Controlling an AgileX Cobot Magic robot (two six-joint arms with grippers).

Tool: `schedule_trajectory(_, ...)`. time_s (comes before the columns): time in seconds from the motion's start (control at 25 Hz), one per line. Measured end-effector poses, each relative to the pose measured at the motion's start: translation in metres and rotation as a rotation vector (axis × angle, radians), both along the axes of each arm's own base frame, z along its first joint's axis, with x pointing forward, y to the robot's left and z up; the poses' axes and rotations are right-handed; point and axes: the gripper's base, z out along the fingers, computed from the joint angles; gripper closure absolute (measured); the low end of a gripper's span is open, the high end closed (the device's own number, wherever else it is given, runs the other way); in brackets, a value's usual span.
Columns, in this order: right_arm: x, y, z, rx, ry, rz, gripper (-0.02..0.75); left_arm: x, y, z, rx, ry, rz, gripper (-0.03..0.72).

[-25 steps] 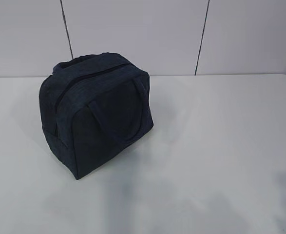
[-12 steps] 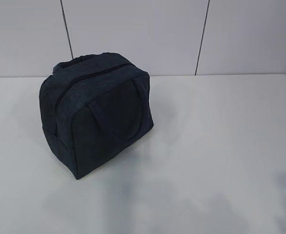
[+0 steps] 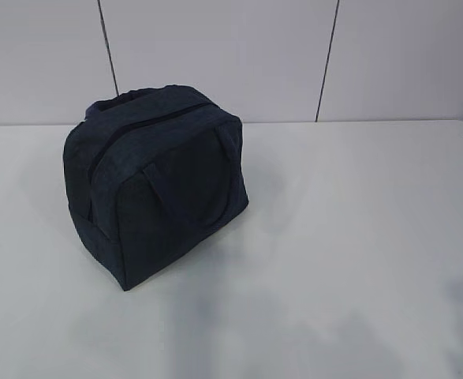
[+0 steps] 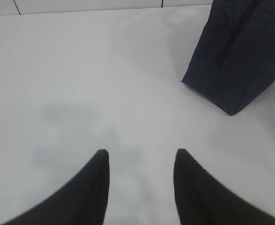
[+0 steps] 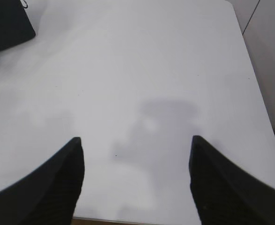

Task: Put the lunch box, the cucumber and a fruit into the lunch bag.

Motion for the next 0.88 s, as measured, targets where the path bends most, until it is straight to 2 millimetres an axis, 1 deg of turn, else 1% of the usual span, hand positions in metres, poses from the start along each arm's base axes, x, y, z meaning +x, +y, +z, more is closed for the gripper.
schedule_trajectory(0.88,0.0,0.0,0.0,0.0,0.0,0.0,0.229,0.0,0.0,0.0,-0.001,0.0,0.001,0.363)
